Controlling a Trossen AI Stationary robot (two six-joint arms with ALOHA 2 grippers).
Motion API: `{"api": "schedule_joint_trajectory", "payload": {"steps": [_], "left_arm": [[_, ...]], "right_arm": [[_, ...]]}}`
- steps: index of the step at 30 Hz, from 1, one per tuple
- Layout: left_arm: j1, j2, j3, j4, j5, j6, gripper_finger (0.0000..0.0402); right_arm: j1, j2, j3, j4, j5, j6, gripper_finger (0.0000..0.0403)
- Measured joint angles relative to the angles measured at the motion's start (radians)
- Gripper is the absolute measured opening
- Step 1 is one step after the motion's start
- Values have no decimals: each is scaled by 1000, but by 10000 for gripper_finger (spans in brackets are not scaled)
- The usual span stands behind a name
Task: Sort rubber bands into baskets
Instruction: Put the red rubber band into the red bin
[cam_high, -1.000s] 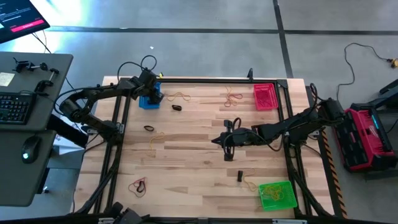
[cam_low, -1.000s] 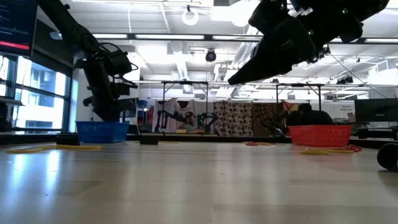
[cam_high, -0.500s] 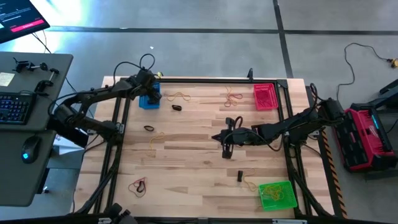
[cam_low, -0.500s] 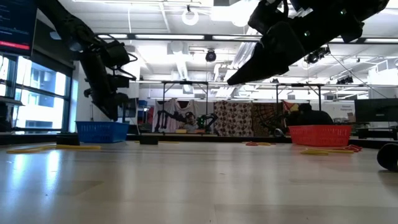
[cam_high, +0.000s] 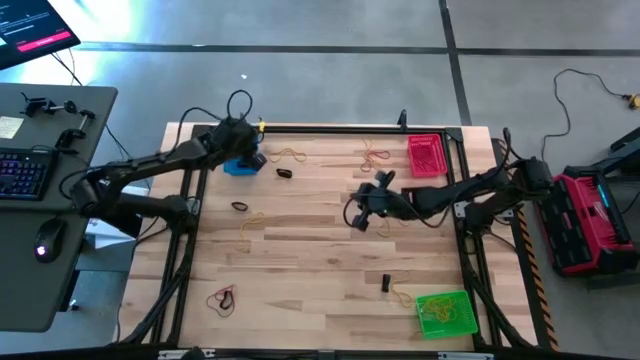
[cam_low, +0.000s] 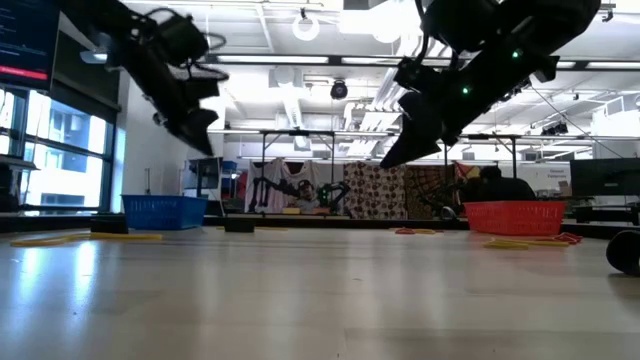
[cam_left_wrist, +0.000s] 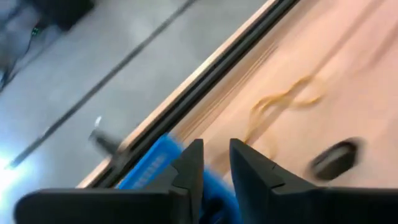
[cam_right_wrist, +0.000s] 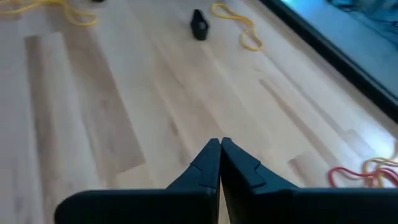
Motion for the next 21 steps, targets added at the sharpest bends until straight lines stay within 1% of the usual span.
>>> {"api": "schedule_joint_trajectory", "payload": {"steps": [4,7,10,14,17,21], "left_arm": [[-93,-47,-82,202,37,-13,43],[-161,-73,-156,364,68,-27,29],[-229,-94,-223,489,72,-27,19],[-318,-111,-288,601,72,-30,14],[-380,-111,-318,644,73,-38,14],[-448,-111,-342,696,71,-40,14]], "right_arm": [[-22,0,0,6,48,27,14],[-45,0,0,11,78,76,38],[-84,0,0,10,85,150,68],[-155,0,0,-2,122,284,105],[-227,12,0,-15,167,351,121],[-320,65,0,10,133,399,126]]}}
